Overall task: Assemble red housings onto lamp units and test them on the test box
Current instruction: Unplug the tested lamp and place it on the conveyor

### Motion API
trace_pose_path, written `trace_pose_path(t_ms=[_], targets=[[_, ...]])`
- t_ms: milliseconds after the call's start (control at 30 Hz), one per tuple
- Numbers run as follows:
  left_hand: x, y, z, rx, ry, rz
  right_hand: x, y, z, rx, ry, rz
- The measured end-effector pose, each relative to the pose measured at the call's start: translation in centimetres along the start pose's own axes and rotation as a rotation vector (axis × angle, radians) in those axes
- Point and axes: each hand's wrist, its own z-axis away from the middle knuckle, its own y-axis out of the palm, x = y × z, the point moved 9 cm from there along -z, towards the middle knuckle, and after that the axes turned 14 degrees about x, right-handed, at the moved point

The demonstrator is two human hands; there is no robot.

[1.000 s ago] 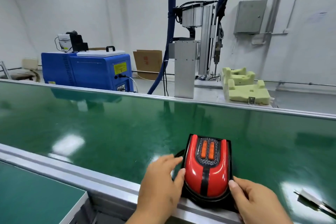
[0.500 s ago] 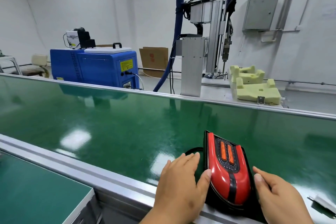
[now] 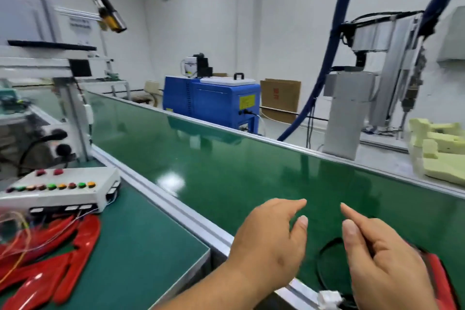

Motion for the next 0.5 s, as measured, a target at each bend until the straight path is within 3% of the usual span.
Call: trace_pose_path(t_ms=[233,500], targets=[[9.7,-15.1,10.7,-0.346,-0.268,-0.04,15.1,17.9,-1.2,0.428,-0.329,-0.305],[16.3,-25.2,26.3,-0.763,-0.548,-0.133,31.6,32.5,6.1,0.858,-0.695,-0.422]])
